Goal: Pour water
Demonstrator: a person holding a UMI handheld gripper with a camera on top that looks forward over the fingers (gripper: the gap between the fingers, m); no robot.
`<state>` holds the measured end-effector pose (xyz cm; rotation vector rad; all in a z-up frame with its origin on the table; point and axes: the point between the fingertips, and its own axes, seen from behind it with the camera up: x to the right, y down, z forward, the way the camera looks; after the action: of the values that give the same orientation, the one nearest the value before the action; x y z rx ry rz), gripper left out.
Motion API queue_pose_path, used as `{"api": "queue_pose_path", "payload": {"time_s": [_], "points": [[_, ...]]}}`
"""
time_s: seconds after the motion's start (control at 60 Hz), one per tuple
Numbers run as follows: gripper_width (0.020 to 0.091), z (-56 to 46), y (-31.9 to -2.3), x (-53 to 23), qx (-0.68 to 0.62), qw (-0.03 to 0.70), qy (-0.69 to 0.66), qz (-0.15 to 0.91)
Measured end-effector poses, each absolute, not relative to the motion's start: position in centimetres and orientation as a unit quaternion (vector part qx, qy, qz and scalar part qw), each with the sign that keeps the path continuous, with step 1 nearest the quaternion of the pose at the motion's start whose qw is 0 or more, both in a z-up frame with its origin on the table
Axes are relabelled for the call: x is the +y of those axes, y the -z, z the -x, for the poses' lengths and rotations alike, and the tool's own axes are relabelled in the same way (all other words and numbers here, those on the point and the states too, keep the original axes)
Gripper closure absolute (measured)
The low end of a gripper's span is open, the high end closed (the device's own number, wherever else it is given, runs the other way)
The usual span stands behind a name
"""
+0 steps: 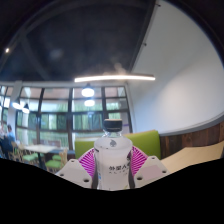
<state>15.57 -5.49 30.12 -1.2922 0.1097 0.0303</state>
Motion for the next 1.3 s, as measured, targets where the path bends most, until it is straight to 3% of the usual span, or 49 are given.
{"api": "queue_pose_path", "payload": {"time_s": [0.133, 0.3, 0.333, 0.567, 0.683, 0.767, 0.9, 1.3], "points": [[0.0686, -17.5, -18.3, -2.3, 0.014, 0.728, 0.026, 0.684], [0.0682, -19.5, -10.7, -1.3, 0.019, 0.675, 0.042, 0.737], [0.0671, -19.8, -11.9, -1.6, 0.022, 0.692, 0.04, 0.72], [0.0624, -20.0, -12.7, -3.1, 0.031, 0.705, 0.035, 0.708], [0.0513, -19.9, -12.7, -2.0, 0.039, 0.695, 0.034, 0.717], [0.0249, -19.4, -9.8, -2.4, 0.04, 0.657, 0.032, 0.752], [0.0268, -19.1, -11.1, -4.2, 0.033, 0.657, 0.028, 0.752], [0.0271, -14.5, -14.4, -20.1, 0.028, 0.648, 0.015, 0.761]]}}
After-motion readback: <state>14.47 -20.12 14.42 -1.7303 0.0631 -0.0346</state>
